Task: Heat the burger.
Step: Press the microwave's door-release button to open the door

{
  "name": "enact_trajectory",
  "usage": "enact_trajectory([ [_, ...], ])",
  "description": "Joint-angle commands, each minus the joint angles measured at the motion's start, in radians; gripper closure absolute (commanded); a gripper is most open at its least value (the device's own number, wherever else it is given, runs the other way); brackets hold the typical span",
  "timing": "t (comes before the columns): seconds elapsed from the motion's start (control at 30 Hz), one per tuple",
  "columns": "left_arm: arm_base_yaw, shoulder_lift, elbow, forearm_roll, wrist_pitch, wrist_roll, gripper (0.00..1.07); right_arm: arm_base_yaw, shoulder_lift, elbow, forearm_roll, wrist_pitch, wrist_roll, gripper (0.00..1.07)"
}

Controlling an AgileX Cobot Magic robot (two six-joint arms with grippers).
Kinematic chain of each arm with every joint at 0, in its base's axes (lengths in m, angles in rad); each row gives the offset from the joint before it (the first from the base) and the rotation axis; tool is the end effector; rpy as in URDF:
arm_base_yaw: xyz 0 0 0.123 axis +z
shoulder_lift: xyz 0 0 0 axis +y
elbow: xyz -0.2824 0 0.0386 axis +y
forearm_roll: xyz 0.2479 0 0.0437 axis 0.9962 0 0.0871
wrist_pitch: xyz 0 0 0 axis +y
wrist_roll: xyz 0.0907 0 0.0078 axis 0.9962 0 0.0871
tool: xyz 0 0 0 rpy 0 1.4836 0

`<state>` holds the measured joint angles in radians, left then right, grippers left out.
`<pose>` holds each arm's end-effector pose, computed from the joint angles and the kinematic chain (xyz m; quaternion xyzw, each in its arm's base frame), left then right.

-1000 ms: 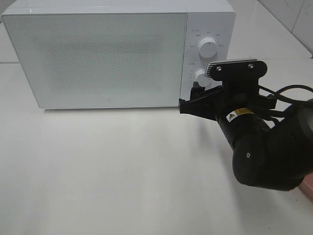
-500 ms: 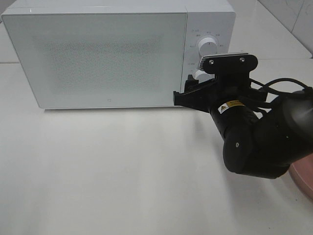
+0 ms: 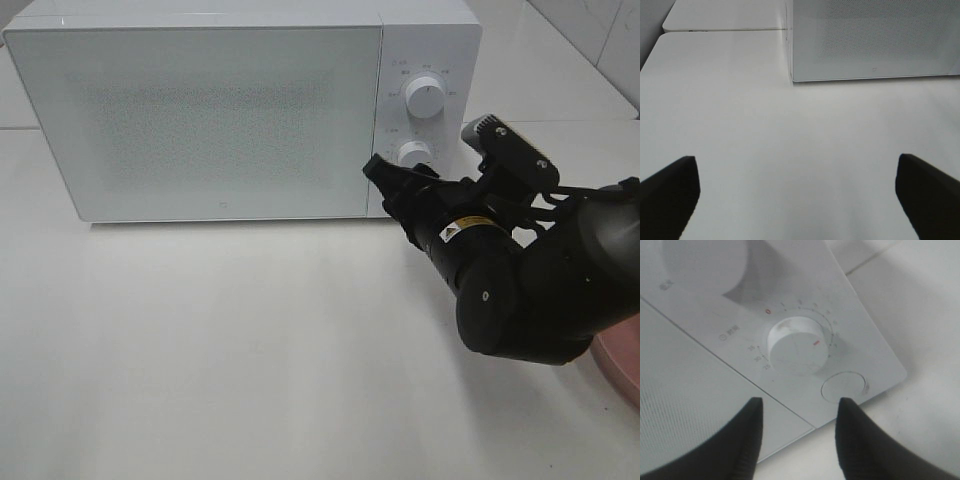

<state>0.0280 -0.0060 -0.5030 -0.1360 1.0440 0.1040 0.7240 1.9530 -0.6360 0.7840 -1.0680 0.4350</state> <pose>-0.0056 -0.0108 0.2799 0.0344 0.8438 -0.0327 0.5345 0.2722 0.1655 0.1191 0.2520 0.7482 0.2141 0.5752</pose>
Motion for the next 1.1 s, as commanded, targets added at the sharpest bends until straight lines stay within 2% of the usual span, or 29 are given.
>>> enact_trajectory([
  [0.03, 0.002, -0.018, 0.004, -0.006, -0.007, -0.007, 0.07, -0.005, -0.003, -0.009, -0.017, 0.049, 0.339, 0.83],
  [0.07, 0.002, -0.018, 0.004, -0.006, -0.007, -0.007, 0.07, -0.005, -0.003, -0.009, -0.018, 0.076, 0.444, 0.91],
  [0.1, 0.002, -0.018, 0.004, -0.006, -0.007, -0.007, 0.07, -0.005, -0.003, -0.009, -0.018, 0.076, 0.444, 0.91],
  [0.17, 0.002, -0.018, 0.004, -0.006, -0.007, -0.007, 0.07, -0.005, -0.003, -0.009, -0.012, 0.111, 0.516, 0.99],
  [0.2, 0.002, -0.018, 0.004, -0.006, -0.007, -0.007, 0.07, -0.005, -0.003, -0.009, -0.012, 0.111, 0.516, 0.99],
  [0.27, 0.002, -0.018, 0.004, -0.006, -0.007, -0.007, 0.07, -0.005, -0.003, -0.009, -0.002, 0.138, 0.574, 1.07],
  [0.83, 0.002, -0.018, 0.004, -0.006, -0.007, -0.007, 0.07, -0.012, -0.003, -0.010, -0.001, 0.202, 0.732, 1.07],
  [1.1, 0.002, -0.018, 0.004, -0.006, -0.007, -0.007, 0.07, -0.101, -0.003, -0.015, -0.092, 0.228, 0.768, 1.07],
])
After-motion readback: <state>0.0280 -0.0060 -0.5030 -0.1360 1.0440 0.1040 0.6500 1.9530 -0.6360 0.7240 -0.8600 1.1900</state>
